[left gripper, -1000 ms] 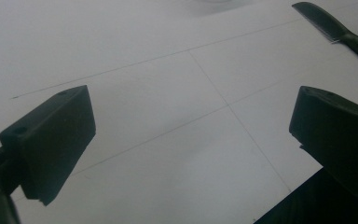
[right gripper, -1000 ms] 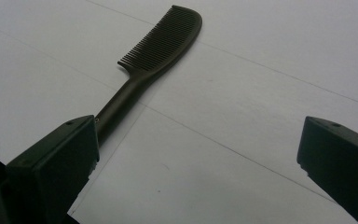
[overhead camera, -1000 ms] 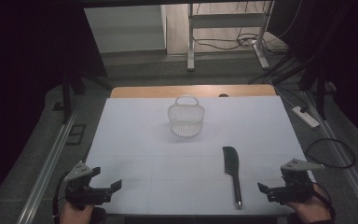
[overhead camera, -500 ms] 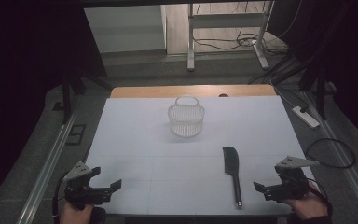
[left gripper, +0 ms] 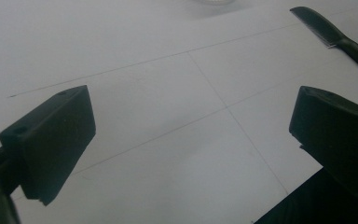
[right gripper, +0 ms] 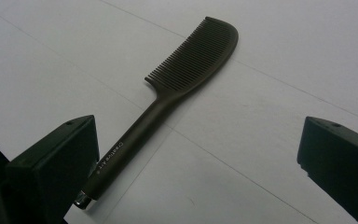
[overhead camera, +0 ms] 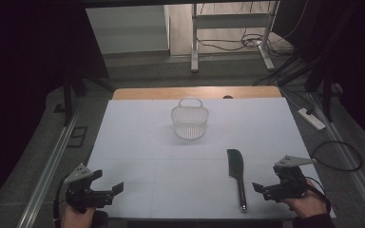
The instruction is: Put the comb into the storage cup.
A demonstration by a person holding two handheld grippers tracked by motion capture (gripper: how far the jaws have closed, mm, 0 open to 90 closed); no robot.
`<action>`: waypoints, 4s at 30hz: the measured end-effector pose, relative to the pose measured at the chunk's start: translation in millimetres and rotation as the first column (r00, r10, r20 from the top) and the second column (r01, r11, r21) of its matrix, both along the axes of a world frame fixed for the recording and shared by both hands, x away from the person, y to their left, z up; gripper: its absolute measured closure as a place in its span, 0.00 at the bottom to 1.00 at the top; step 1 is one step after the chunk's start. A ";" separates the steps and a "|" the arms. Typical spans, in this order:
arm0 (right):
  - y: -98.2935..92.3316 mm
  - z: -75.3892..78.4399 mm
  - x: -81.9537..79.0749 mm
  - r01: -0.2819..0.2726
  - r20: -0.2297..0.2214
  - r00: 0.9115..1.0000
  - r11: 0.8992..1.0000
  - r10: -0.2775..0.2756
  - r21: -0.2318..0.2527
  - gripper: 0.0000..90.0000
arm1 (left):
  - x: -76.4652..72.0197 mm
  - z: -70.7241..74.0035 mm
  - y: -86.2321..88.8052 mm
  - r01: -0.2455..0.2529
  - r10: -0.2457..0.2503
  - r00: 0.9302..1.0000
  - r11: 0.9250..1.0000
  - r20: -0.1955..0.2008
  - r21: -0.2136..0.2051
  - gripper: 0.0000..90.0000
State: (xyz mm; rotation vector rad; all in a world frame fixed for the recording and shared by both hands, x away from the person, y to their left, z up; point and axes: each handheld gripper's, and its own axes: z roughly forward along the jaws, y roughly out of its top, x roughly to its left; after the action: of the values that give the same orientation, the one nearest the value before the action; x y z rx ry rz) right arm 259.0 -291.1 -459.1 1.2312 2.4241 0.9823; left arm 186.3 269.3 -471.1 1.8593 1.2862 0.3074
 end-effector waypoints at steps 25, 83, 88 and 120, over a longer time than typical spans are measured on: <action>33.5 -4.6 18.9 -0.064 -0.048 0.997 0.996 0.061 -0.064 0.00 | 0.8 -0.3 0.1 -0.002 0.002 1.000 1.000 -0.006 0.000 0.01; 78.2 -20.0 40.5 -0.315 -0.170 0.943 0.934 0.287 -0.170 0.99 | 1.1 -0.2 -0.5 -0.008 0.008 1.000 1.000 -0.006 0.007 0.02; 79.0 -28.3 40.2 -0.309 -0.192 0.942 0.935 0.276 -0.172 0.99 | 1.1 -0.2 -0.6 -0.008 0.009 1.000 1.000 -0.005 0.010 0.02; 61.0 -39.9 36.4 -0.285 -0.270 0.935 0.940 0.229 -0.188 0.99 | 1.9 -0.3 -0.1 -0.017 0.017 1.000 1.000 -0.011 0.006 0.02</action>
State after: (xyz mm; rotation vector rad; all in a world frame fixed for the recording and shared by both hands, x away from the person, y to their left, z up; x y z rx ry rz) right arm 295.3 -230.0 -499.0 1.0247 2.8547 0.6200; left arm 188.2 269.2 -471.4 1.8580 1.3110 0.3105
